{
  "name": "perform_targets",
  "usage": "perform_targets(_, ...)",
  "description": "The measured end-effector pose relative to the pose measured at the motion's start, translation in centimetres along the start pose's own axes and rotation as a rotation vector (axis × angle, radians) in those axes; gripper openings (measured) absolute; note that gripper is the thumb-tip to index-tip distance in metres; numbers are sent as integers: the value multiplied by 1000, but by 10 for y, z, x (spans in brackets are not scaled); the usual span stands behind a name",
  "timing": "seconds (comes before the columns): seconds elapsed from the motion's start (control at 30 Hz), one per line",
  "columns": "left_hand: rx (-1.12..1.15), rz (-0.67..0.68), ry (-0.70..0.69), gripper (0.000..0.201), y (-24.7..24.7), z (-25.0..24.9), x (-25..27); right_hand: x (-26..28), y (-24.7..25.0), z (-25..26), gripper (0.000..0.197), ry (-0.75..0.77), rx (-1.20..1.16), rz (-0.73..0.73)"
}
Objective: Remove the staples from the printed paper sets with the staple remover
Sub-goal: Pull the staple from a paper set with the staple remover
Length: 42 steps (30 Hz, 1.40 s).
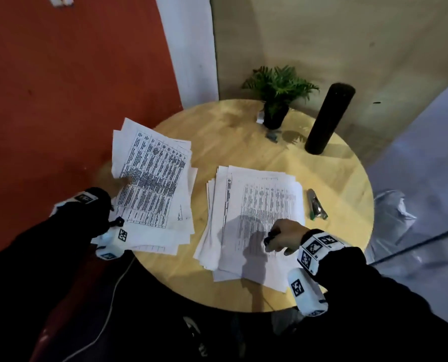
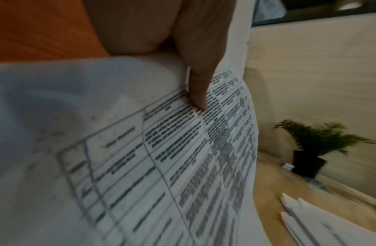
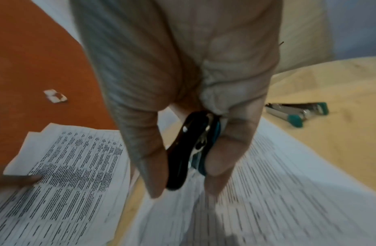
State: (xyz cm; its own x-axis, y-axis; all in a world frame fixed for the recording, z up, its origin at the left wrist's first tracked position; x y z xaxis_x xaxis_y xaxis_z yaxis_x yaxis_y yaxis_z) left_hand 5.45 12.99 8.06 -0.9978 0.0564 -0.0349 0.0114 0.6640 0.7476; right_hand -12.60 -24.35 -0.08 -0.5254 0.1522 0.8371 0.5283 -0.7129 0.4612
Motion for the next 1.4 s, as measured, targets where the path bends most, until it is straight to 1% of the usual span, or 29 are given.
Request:
perform_targets(0.07, 1, 56, 56, 56, -12, 24, -13, -16, -5, -7, 20, -35, -120, 22)
perform_targets(0.13, -55, 114, 115, 63, -25, 49, -26, -28, -9, -14, 19, -49, -246, 43)
perform_targets(0.2, -134, 157, 152, 69, -36, 65, -33, -40, -15, -21, 15, -57, -292, 53)
perform_targets(0.3, -209, 175, 179, 86, -49, 91, -45, -55, -23, -30, 8, -56, -327, 40)
perform_targets(0.33, -211, 159, 203, 93, -54, 109, -53, -58, -23, -32, 8, -48, -345, 14)
perform_targets(0.37, -228, 150, 231, 100, -58, 120, -58, -61, -23, -35, 12, -52, -351, -14)
perform_targets(0.43, -330, 124, 272, 110, -60, 101, -53, -62, -22, -36, 17, -43, -356, -48)
perform_targets(0.47, -400, 111, 232, 106, -61, 75, -50, -62, -22, -34, 19, -28, -359, -42)
perform_targets(0.5, -448, 97, 153, 94, -67, 43, -47, -63, -22, -33, 22, -24, -362, -27)
perform_targets(0.53, -441, 95, 69, 79, -81, 14, -45, -64, -22, -33, 24, -27, -366, -18)
perform_targets(0.57, -407, 119, -43, 63, -98, -17, -41, -64, -22, -33, 23, -35, -367, -10)
perform_targets(0.6, -345, 181, -123, 51, -122, -42, -35, -64, -22, -33, 21, -35, -369, -4)
perform_targets(0.63, -266, 258, -173, 43, -148, -64, -29, -64, -22, -33, 19, -29, -375, 6)
perform_targets(0.67, -182, 350, -176, 39, -176, -77, -21, -63, -22, -32, 18, -20, -384, 11)
perform_targets(0.7, -130, 450, -159, 41, -203, -89, -10, -62, -22, -32, 15, -16, -394, 13)
perform_targets(0.73, -101, 538, -93, 48, -227, -94, 0, -60, -22, -30, 14, -4, -399, 9)
perform_targets(0.77, -91, 584, -12, 57, -246, -94, 9, -60, -22, -31, 14, 3, -404, 8)
perform_targets(0.83, -42, 578, 162, 69, -267, -92, 20, -60, -21, -30, 18, 11, -405, -2)
perform_targets(0.87, -4, 562, 230, 69, -273, -92, 24, -59, -20, -30, 21, 19, -408, -7)
perform_targets(0.93, 27, 549, 309, 65, -280, -90, 27, -62, -20, -33, 28, 35, -410, -10)
perform_targets(0.97, 12, 552, 318, 63, -281, -89, 28, -64, -21, -33, 31, 41, -415, -4)
perform_targets(1.03, -87, 543, 274, 62, -277, -90, 26, -66, -22, -34, 36, 52, -451, 4)
perform_targets(1.1, -78, 524, 230, 70, -278, -94, 21, -69, -22, -38, 35, 34, -467, -3)
perform_targets(1.17, 76, 518, 259, 82, -285, -97, 23, -68, -20, -38, 33, 27, -475, -20)
perform_targets(1.2, 158, 502, 281, 85, -287, -97, 25, -67, -20, -39, 31, 27, -477, -19)
perform_targets(1.27, 287, 448, 341, 80, -290, -94, 29, -70, -23, -39, 26, 35, -476, -1)
perform_targets(1.33, 369, 429, 393, 72, -292, -88, 33, -71, -23, -39, 24, 43, -488, -16)
perform_targets(1.4, 398, 423, 366, 66, -291, -88, 35, -71, -25, -40, 23, 64, -509, -5)
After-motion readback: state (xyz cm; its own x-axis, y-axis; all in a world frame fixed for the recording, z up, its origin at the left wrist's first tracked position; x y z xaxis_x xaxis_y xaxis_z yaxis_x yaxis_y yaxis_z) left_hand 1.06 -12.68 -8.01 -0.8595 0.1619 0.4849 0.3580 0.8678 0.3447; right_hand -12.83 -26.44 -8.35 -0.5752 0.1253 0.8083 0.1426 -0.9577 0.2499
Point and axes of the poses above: each hand's wrist, its own x-axis away from the middle knuckle, its own y-axis out of the back of the hand, z = x × y, the point moved 8 cm from there along -x, towards the middle knuckle, and after that the axes turned 15 degrees about -y, right-handed, at the moved point
